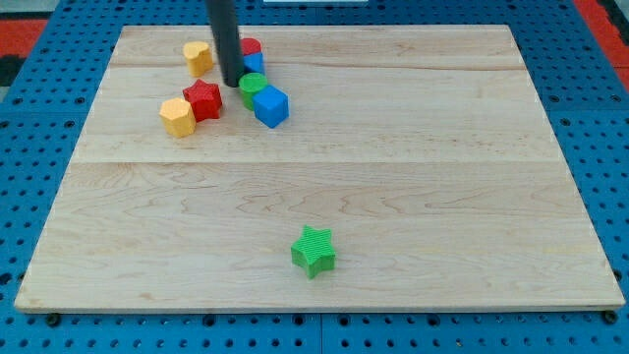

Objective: Push the green circle into the green star

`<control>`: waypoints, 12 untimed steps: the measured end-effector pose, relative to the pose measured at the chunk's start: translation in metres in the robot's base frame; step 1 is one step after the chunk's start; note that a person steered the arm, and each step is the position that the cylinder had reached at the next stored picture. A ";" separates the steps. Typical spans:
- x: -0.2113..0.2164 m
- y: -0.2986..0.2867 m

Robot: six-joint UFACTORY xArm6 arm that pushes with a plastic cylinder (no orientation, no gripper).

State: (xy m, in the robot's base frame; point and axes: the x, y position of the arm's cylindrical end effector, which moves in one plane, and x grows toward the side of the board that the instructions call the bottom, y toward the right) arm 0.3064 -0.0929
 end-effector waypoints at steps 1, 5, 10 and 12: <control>0.017 0.030; 0.059 0.020; 0.032 0.227; 0.015 0.153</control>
State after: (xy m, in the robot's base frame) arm 0.3214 0.0605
